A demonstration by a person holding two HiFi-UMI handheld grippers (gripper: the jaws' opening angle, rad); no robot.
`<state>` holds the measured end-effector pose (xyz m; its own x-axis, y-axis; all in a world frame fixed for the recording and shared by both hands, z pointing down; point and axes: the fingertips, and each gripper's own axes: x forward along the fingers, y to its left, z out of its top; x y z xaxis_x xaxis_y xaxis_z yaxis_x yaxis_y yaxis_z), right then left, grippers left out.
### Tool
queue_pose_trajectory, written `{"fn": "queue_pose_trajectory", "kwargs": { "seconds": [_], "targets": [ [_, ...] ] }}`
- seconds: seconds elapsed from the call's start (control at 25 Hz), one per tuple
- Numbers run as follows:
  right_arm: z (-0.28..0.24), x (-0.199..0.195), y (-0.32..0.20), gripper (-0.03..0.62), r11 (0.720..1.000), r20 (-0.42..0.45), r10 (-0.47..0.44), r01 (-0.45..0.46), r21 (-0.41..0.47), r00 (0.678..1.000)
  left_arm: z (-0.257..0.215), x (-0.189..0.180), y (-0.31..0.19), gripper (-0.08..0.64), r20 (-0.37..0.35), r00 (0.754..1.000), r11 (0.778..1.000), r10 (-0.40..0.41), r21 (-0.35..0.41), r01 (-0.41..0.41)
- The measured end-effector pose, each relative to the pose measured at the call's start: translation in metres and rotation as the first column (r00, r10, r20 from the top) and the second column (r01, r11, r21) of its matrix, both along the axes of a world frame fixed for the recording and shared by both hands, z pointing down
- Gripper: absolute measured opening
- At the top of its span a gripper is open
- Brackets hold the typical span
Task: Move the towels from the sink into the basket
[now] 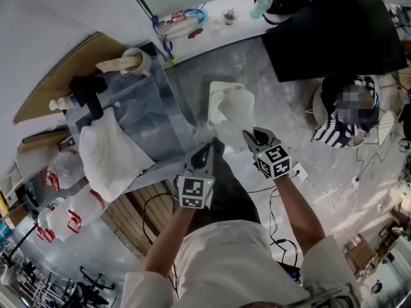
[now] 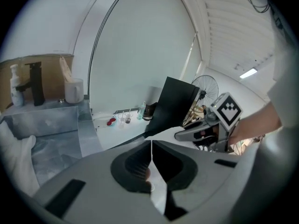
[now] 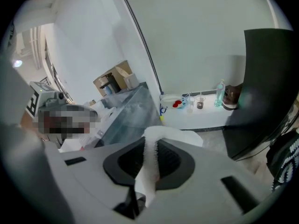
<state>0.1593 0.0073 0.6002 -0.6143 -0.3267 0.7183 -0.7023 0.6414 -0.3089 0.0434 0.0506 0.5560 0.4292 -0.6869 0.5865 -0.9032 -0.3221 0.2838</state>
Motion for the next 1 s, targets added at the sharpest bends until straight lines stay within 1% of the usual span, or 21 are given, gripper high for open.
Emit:
{"fn": "queue_pose_trajectory", "kwargs": {
  "seconds": [0.12, 0.36, 0.44, 0.52, 0.68, 0.8, 1.0],
  "targets": [
    [0.033, 0.005, -0.004, 0.046, 1.0, -0.013, 0.0, 0.0, -0.021, 1.0, 0.022, 0.016, -0.001, 0.014, 0.016, 1.0, 1.0, 0.013, -0.003, -0.013],
    [0.094, 0.012, -0.011, 0.046, 0.999, -0.028, 0.001, -0.002, -0.049, 1.0, 0.058, 0.065, -0.001, 0.014, 0.042, 0.998, 0.998, 0.056, 0.028, -0.057],
    [0.112, 0.014, -0.014, 0.048, 0.998, -0.028, 0.006, -0.007, -0.059, 1.0, 0.07, 0.08, -0.001, 0.014, 0.037, 0.997, 0.998, 0.065, -0.001, -0.065],
    [0.13, 0.014, -0.015, 0.048, 0.998, -0.026, 0.01, -0.011, -0.07, 1.0, 0.085, 0.089, 0.002, 0.014, 0.026, 0.998, 0.998, 0.05, -0.028, -0.05],
    [0.161, 0.013, -0.013, 0.048, 0.996, -0.025, 0.009, -0.011, -0.09, 1.0, 0.115, 0.099, 0.009, 0.014, 0.013, 0.999, 0.998, 0.041, -0.04, -0.041],
    [0.187, 0.012, -0.012, 0.048, 0.995, -0.026, 0.003, -0.006, -0.1, 1.0, 0.148, 0.098, 0.012, 0.014, 0.037, 0.999, 0.998, 0.034, -0.045, -0.032],
    [0.23, 0.008, -0.016, 0.048, 0.994, -0.019, 0.016, -0.018, -0.11, 1.0, 0.206, 0.087, 0.01, 0.014, 0.056, 0.998, 0.997, -0.025, -0.075, 0.029]
  ]
}}
